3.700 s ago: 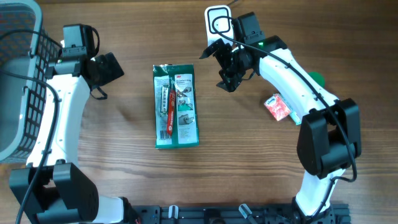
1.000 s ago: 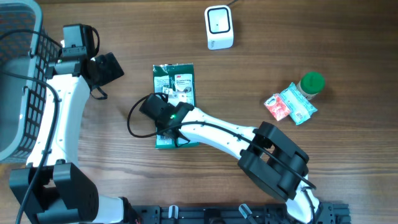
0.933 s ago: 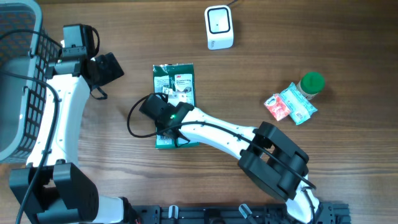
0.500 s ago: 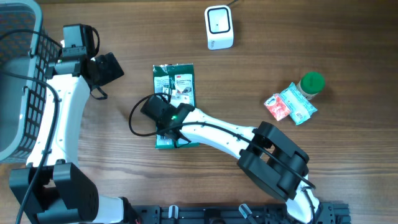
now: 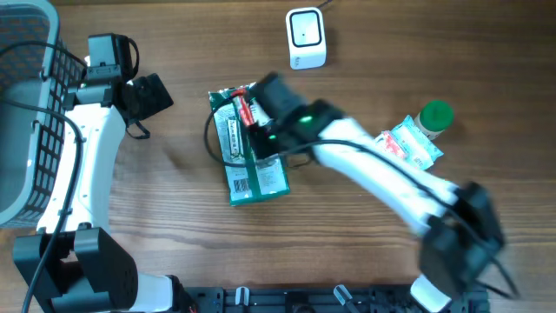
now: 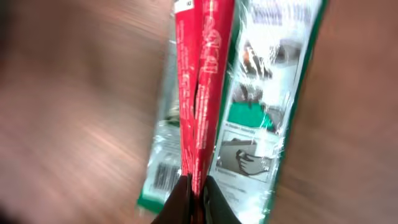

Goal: Scan the item barcode
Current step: 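Lift the red Nescafe stick up to the barcode scanner, then lower the Nescafe stick and place it right of the glove package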

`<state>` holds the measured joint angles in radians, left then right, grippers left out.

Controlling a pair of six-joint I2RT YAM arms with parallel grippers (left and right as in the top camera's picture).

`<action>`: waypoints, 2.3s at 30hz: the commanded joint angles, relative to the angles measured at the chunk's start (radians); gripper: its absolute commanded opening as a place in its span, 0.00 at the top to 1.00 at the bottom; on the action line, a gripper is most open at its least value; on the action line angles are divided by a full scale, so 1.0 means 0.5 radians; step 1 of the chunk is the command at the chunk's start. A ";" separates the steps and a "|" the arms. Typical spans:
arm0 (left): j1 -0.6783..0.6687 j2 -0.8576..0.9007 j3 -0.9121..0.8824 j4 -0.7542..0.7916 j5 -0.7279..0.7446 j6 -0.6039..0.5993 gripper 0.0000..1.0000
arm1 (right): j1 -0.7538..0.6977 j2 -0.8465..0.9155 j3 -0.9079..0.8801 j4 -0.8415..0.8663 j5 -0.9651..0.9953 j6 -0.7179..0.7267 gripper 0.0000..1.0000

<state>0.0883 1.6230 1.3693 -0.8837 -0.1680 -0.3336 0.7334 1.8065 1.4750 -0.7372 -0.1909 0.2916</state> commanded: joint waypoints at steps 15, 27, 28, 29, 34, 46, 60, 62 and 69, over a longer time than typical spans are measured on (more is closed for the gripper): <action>0.013 -0.014 0.022 0.000 -0.018 0.031 0.00 | -0.144 -0.295 -0.002 -0.172 1.292 -1.826 0.96; 0.013 -0.014 0.022 0.000 -0.018 0.031 0.00 | -0.317 -0.117 -0.002 1.080 1.885 -2.937 0.96; 0.013 -0.014 0.022 0.000 -0.018 0.031 0.00 | -0.345 -0.056 -0.002 1.116 1.907 -2.937 0.96; 0.013 -0.014 0.022 0.000 -0.018 0.031 0.00 | -0.360 -0.014 -0.002 1.141 1.925 -2.937 0.96; 0.013 -0.014 0.022 0.000 -0.018 0.031 0.00 | -0.426 0.296 -0.002 1.547 2.137 -2.940 0.96; 0.013 -0.014 0.022 0.000 -0.018 0.031 0.00 | -0.464 0.839 -0.004 2.073 2.210 -2.908 0.96; 0.013 -0.014 0.022 0.000 -0.018 0.031 0.00 | -0.460 1.017 -0.004 1.996 2.171 -3.004 0.96; 0.012 -0.014 0.022 0.000 -0.018 0.031 0.00 | -0.460 1.000 -0.003 2.045 2.237 -3.045 0.96; 0.013 -0.014 0.022 0.000 -0.018 0.031 0.00 | -0.460 0.585 -0.003 1.997 2.275 -2.840 0.96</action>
<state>0.0883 1.6230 1.3693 -0.8833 -0.1680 -0.3336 0.5049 2.2627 1.4654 0.2832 0.9203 -1.2079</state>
